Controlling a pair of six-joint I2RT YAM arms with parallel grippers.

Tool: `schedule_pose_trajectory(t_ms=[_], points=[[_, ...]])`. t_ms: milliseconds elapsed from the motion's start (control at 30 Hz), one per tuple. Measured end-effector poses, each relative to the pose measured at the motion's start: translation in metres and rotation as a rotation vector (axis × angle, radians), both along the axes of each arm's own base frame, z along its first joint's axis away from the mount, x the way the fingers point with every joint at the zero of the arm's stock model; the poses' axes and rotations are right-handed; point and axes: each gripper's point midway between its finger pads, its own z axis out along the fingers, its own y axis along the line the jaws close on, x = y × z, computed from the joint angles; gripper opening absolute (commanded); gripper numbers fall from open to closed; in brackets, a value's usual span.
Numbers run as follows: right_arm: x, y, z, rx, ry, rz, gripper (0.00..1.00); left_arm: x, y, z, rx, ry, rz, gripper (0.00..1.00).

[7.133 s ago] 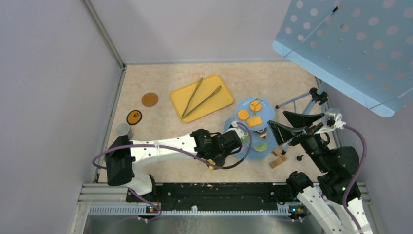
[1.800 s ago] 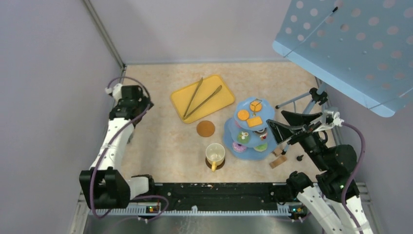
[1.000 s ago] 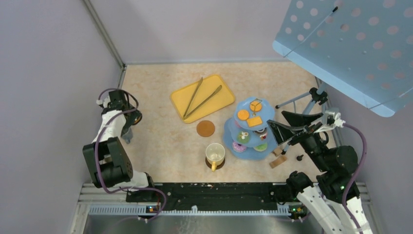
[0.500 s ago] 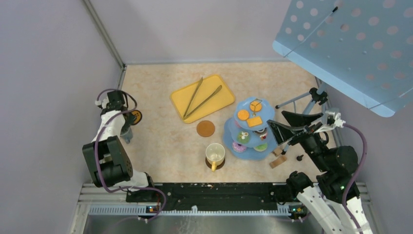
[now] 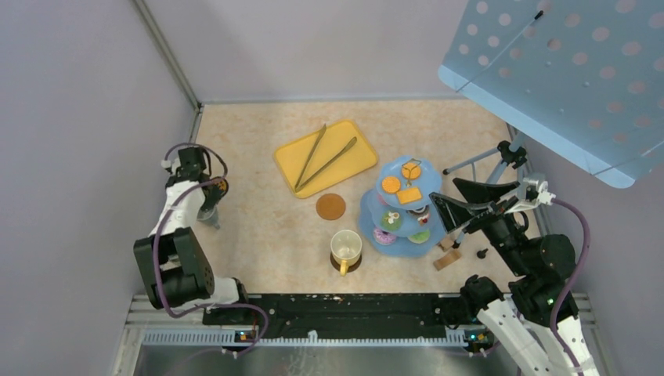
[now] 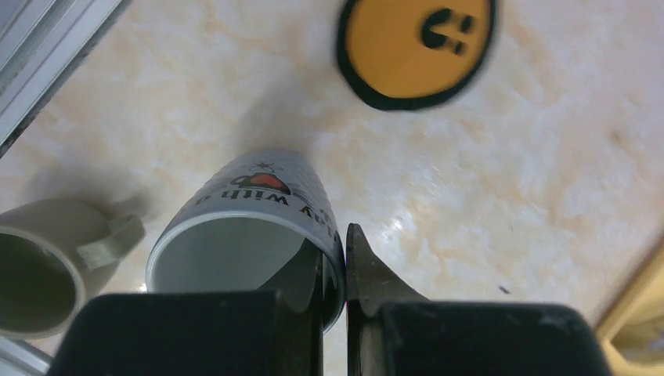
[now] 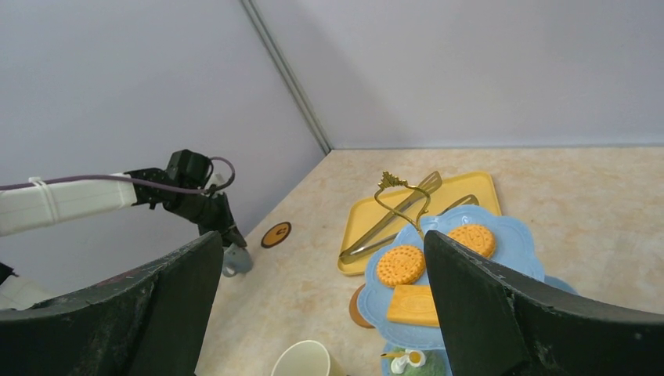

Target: Serve the afternoon tea

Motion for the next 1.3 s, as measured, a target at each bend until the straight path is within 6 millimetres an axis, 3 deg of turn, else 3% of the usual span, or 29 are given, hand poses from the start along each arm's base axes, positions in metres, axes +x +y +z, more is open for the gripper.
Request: schedule_pose_trajectory(t_ms=[67, 167, 300, 367, 467, 600, 767, 1300], points=[[0.0, 0.0, 0.0, 0.0, 0.0, -0.002, 0.97, 0.004, -0.019, 0.011, 0.021, -0.016, -0.092, 0.0], [0.001, -0.001, 0.0, -0.001, 0.0, -0.005, 0.97, 0.019, -0.076, 0.037, 0.063, -0.07, -0.314, 0.0], [0.001, 0.0, 0.0, 0.0, 0.001, -0.006, 0.97, 0.032, -0.191, 0.079, 0.041, -0.183, -0.661, 0.0], [0.002, 0.0, -0.001, -0.001, 0.005, -0.006, 0.97, 0.027, -0.232, 0.088, 0.023, -0.197, -0.778, 0.0], [0.004, 0.001, -0.002, -0.005, 0.012, -0.006, 0.97, 0.016, -0.283, 0.085, 0.024, -0.162, -0.917, 0.0], [0.005, 0.001, -0.003, -0.006, 0.014, -0.006, 0.97, 0.004, -0.337, 0.059, 0.044, -0.072, -1.025, 0.0], [0.005, 0.001, -0.003, -0.007, 0.017, -0.007, 0.97, -0.008, -0.364, 0.033, 0.061, 0.007, -1.064, 0.0], [0.006, -0.001, -0.008, -0.014, 0.036, -0.018, 0.97, 0.0, -0.383, 0.007, 0.043, 0.045, -1.077, 0.0]])
